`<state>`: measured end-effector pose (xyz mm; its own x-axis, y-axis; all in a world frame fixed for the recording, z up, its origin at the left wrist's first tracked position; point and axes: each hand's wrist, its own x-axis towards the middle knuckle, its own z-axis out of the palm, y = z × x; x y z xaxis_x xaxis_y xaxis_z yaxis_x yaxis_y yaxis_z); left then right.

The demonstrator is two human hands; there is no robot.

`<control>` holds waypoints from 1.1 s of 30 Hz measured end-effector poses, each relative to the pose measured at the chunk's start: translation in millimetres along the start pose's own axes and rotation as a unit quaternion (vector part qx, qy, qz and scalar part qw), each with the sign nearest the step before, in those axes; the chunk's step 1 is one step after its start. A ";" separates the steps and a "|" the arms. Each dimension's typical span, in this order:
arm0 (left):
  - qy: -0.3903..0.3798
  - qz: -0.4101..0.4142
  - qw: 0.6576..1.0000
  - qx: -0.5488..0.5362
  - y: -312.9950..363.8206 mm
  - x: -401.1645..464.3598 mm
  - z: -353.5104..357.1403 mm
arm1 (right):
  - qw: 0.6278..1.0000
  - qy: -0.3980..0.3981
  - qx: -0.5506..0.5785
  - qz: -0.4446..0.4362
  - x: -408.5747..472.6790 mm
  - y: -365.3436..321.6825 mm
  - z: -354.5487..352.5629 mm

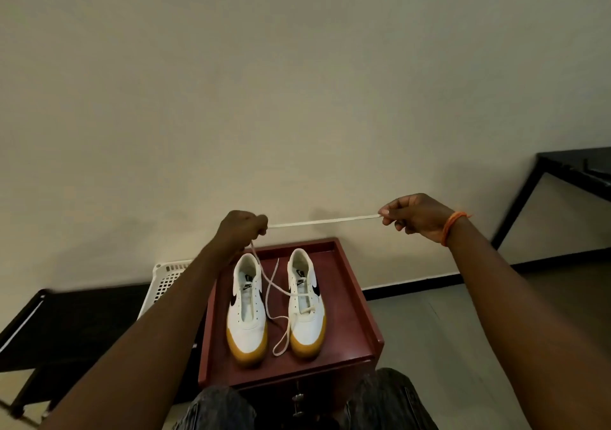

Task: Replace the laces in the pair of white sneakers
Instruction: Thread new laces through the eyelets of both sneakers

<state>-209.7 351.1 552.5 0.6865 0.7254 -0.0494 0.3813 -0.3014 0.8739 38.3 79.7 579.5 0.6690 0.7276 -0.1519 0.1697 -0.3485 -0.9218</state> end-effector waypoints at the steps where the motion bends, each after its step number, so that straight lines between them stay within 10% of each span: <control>1: -0.011 0.012 0.998 0.058 -12.8 2.9 3.3 | 1.000 0.000 0.005 0.006 3.0 7.8 4.0; 7: -0.162 -0.022 0.953 0.256 -70.0 20.2 35.5 | 0.997 -0.061 -0.035 0.023 25.9 52.9 57.7; 10: -0.122 0.028 0.923 0.364 -83.6 25.0 54.5 | 0.995 -0.090 -0.041 0.023 40.0 78.2 95.6; 17: -0.219 -0.013 0.974 -0.052 -108.8 29.4 127.2 | 0.993 -0.112 0.038 0.021 68.1 135.5 175.6; 24: -0.261 -0.107 0.951 -0.126 -175.7 50.3 165.4 | 0.988 -0.090 0.100 0.070 88.5 204.7 203.7; 33: 0.004 -0.010 0.998 -0.064 -188.1 53.9 188.9 | 0.986 0.010 -0.163 -0.038 100.4 233.2 228.1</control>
<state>-127.5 330.0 294.1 0.6738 0.7362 -0.0635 0.3118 -0.2054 0.9277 -20.1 206.2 267.9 0.6590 0.7483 -0.0760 0.4414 -0.4665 -0.7665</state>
